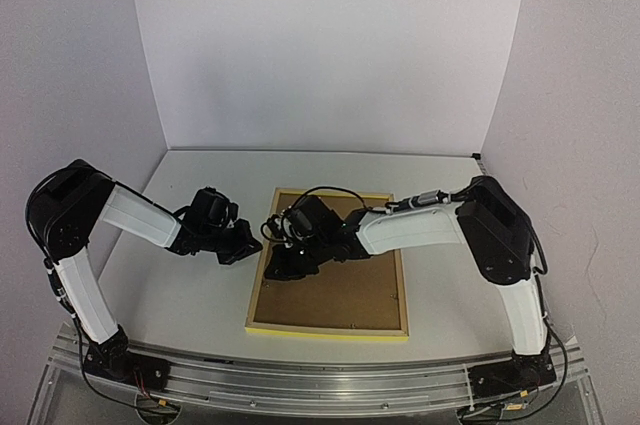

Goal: Put the photo into the frame
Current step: Install the photo frame at the center of the board.

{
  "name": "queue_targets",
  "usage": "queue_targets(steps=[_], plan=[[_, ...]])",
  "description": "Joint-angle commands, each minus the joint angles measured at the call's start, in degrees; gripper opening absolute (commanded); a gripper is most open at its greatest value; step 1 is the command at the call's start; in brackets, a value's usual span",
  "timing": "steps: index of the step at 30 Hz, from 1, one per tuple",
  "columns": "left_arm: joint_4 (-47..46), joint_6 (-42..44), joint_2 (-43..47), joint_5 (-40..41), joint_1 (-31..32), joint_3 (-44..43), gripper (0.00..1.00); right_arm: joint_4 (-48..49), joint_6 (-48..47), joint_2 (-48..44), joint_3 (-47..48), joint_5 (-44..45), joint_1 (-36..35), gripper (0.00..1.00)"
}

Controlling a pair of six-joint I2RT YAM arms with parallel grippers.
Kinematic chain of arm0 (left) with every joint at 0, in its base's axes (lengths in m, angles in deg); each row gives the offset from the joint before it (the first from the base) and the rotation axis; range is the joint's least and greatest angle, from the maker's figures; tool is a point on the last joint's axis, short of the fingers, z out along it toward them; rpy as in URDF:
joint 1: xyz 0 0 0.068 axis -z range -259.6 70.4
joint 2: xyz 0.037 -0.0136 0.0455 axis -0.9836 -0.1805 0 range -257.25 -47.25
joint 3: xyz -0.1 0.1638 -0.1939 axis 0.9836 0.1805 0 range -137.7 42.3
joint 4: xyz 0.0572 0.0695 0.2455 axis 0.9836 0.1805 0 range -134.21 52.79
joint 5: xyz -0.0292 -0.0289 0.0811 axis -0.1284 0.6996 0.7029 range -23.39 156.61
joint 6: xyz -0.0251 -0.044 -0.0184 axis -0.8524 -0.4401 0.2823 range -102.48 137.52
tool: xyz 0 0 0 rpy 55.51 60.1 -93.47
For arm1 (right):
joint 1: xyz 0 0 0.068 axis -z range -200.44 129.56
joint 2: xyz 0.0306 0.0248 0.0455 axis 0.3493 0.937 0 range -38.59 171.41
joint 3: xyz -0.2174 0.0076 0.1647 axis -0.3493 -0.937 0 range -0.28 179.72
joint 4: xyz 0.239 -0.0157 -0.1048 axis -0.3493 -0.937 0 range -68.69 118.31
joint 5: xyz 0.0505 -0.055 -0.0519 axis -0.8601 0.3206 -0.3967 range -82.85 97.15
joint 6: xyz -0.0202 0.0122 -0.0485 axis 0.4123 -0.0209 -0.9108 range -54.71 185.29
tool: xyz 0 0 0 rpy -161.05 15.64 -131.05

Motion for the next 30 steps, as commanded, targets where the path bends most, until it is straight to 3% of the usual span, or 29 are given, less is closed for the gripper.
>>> queue_targets(steps=[1, 4, 9, 17, 30], plan=[[12.29, 0.15, -2.13, 0.69, 1.14, 3.66, 0.00, 1.36, 3.07, 4.20, 4.02, -0.16, -0.30, 0.07], [12.14, 0.15, -2.05, 0.60, 1.15, 3.88, 0.00, 1.28, 3.47, 5.76, 4.77, 0.31, -0.03, 0.02], [11.94, 0.19, -2.04, 0.50, 1.16, 3.92, 0.00, 0.89, 3.33, 7.50, 4.64, 1.17, 0.23, 0.01], [11.94, 0.29, -2.39, 0.52, 1.15, 3.74, 0.00, 0.61, 1.44, 11.77, 6.06, -10.53, 0.22, 0.01], [12.18, -0.20, -3.10, 0.68, 1.19, 3.46, 0.00, -0.08, -1.71, 11.52, 5.46, -17.29, -0.60, 0.01]])
